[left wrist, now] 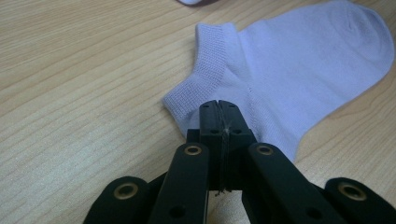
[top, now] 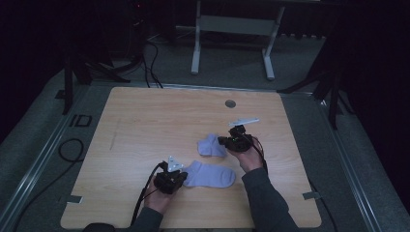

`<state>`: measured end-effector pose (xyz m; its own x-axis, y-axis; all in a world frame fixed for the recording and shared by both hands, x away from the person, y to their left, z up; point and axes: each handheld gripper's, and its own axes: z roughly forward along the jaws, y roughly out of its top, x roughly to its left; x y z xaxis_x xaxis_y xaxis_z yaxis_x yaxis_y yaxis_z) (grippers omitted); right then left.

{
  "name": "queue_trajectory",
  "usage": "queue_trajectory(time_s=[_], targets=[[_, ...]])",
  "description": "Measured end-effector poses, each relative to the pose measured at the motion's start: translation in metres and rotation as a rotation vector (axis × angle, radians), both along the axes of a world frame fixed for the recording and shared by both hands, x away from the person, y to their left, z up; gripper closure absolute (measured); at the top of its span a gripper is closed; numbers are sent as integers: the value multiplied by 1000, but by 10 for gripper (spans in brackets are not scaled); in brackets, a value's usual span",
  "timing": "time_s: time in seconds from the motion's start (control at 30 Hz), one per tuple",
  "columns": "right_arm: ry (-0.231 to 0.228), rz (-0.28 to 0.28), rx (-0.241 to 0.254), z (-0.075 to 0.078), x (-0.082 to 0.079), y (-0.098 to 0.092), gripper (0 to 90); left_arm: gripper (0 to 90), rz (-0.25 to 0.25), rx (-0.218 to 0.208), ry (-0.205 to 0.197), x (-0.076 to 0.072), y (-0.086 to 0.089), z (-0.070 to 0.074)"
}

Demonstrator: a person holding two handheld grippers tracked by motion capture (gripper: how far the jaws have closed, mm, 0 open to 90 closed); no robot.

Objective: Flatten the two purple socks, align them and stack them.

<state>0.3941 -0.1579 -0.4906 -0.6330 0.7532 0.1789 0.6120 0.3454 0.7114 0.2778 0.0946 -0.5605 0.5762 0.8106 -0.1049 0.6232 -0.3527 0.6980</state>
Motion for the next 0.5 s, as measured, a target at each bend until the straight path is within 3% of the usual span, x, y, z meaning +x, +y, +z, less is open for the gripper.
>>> queue_trajectory(time_s=[0.5], targets=[[-6,-98,8,1,7,-29,894,893,0,2,0,0,0,0]])
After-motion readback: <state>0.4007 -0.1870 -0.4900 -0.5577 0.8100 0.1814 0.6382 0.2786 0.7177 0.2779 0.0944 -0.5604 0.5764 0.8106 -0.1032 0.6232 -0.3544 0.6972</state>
